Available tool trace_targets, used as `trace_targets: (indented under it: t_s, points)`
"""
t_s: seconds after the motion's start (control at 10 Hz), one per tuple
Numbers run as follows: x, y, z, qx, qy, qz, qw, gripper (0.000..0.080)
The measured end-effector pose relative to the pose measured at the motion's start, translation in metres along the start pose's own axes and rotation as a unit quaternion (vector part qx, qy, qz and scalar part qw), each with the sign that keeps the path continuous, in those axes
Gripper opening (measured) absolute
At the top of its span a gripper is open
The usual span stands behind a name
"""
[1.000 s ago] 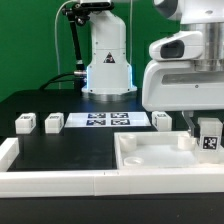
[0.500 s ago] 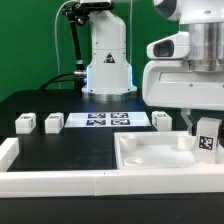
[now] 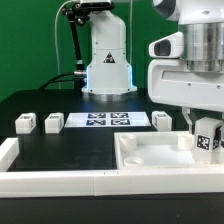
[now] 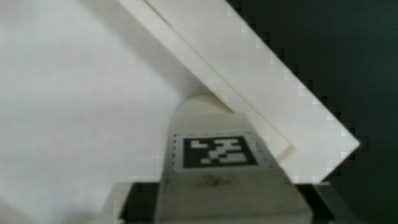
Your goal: Assemble square table
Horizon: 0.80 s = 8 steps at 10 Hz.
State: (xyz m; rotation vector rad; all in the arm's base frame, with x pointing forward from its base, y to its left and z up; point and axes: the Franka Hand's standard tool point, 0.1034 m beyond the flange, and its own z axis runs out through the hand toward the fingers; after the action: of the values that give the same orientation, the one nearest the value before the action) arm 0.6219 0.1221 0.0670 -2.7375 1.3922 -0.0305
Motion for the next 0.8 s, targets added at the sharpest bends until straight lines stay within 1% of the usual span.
trace_targets:
  t_s: [0.2,0.4,0.5,0.7,0.8]
  points:
    - [-0.0014,0.0017,0.0,0.017,0.003,0.094,0.995,0.0291]
    - [-0.0018,0.0013,0.0,0.022,0.0,0.183,0.983,0.0291]
    - [-0.0013,0.0011,0.0001,0.026,0.001,0.23,0.973,0.0291]
    - [-0.0008,0.0012,0.0001,0.03,-0.003,0.275,0.961,0.0291]
    - [-0.0007,0.0012,0.0,0.031,-0.006,0.307,0.951,0.0291]
